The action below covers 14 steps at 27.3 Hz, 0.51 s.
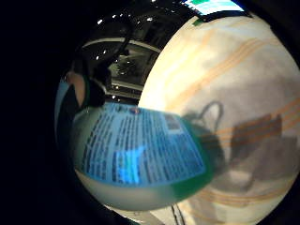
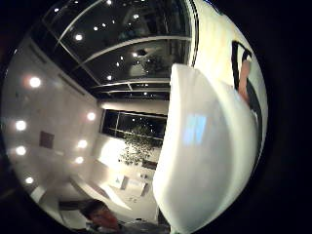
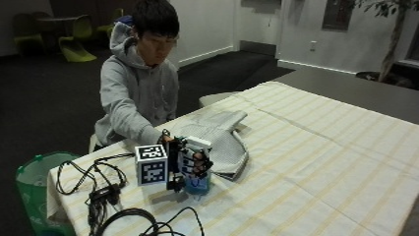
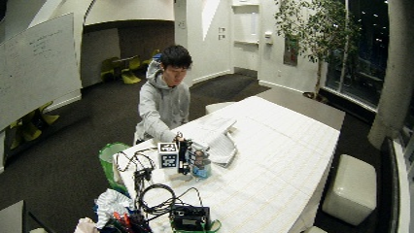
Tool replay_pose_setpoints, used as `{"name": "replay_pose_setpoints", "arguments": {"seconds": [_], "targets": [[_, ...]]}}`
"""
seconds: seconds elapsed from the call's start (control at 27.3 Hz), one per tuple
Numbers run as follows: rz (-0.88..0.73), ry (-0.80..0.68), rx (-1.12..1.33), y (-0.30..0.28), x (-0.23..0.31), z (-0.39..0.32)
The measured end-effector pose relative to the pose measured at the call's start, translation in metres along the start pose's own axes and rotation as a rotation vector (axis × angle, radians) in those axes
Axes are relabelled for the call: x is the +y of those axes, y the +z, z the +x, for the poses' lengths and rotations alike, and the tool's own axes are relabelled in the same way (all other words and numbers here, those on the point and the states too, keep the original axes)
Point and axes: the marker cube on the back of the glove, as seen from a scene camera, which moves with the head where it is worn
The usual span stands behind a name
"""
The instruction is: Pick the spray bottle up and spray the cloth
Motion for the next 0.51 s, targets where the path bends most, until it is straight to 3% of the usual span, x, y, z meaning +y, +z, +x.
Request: {"name": "replay_pose_setpoints", "arguments": {"seconds": [0.26, 0.51], "targets": [[-0.057, -0.101, 0.138, 0.014, -0.005, -0.008], [-0.254, -0.206, 0.38, 0.032, -0.002, -0.028]]}}
